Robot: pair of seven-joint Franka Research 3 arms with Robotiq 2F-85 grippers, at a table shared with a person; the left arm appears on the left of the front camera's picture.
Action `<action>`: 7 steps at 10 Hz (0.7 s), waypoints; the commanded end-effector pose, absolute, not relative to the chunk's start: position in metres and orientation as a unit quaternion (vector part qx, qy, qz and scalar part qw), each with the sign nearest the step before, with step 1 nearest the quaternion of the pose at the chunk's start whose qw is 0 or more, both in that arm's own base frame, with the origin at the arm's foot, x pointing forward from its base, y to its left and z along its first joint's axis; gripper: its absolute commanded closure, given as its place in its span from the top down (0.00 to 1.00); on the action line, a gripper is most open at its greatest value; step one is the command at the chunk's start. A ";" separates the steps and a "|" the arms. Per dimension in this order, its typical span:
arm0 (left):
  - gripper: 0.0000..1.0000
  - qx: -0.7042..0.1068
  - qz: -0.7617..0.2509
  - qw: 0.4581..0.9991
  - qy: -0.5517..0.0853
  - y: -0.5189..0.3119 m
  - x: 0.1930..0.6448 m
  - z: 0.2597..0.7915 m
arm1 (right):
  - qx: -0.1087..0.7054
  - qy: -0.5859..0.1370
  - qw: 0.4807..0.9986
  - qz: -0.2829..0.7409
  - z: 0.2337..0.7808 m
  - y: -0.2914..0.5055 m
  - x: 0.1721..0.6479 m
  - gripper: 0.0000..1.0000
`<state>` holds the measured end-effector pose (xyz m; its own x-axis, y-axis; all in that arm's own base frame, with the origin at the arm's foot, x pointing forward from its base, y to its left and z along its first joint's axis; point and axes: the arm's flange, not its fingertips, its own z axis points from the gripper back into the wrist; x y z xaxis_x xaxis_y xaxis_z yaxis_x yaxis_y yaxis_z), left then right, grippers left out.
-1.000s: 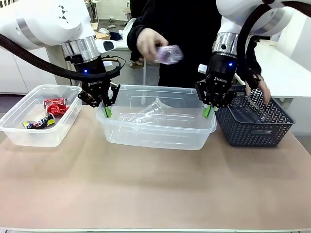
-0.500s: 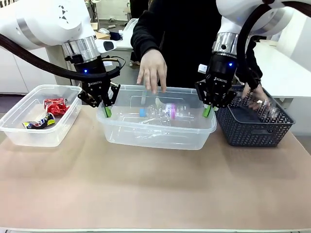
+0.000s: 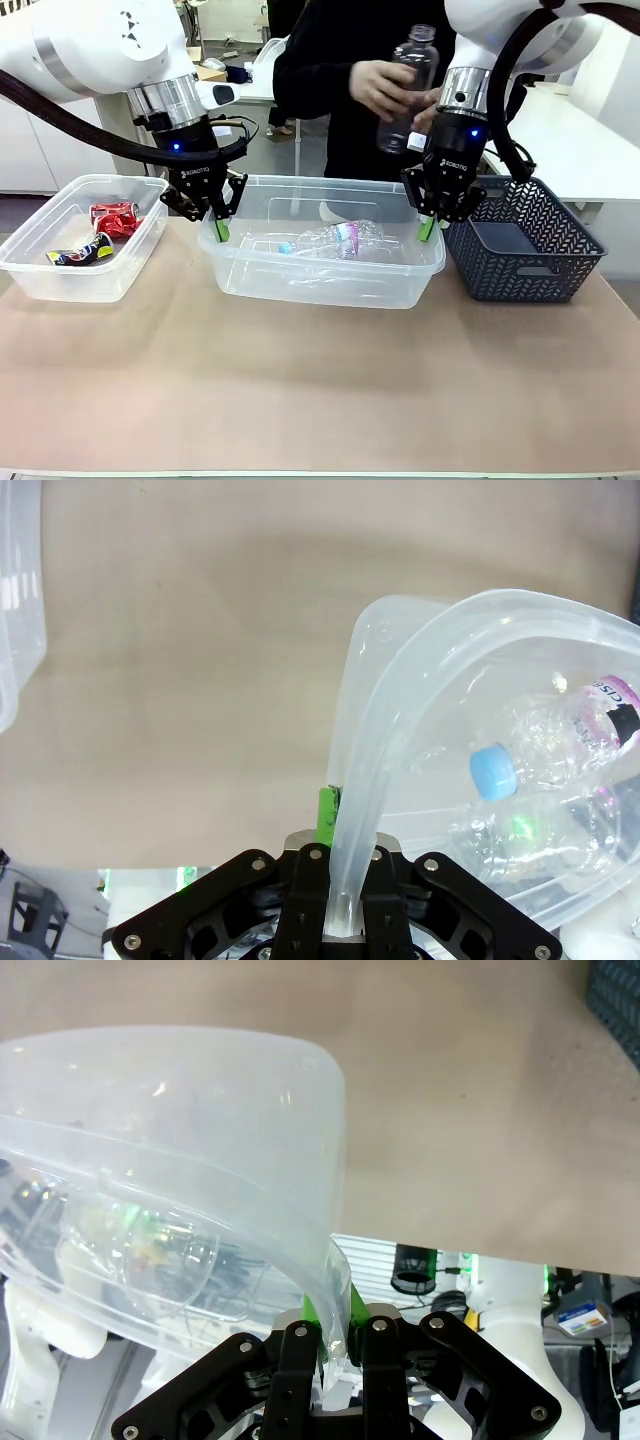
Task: Sort the waste into each basket.
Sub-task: Offer the picked Organizing box to the human.
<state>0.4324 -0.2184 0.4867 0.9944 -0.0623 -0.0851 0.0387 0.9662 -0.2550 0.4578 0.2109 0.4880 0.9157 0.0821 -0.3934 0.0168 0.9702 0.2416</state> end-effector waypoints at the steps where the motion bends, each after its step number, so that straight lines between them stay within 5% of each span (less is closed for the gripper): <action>1: 0.03 -0.131 -0.020 0.990 0.041 -0.215 0.436 0.488 | 0.120 0.203 0.972 0.020 0.492 0.212 0.453 0.06; 7: 0.03 -0.131 -0.020 0.990 0.041 -0.215 0.436 0.488 | 0.120 0.203 0.972 0.020 0.492 0.212 0.453 0.06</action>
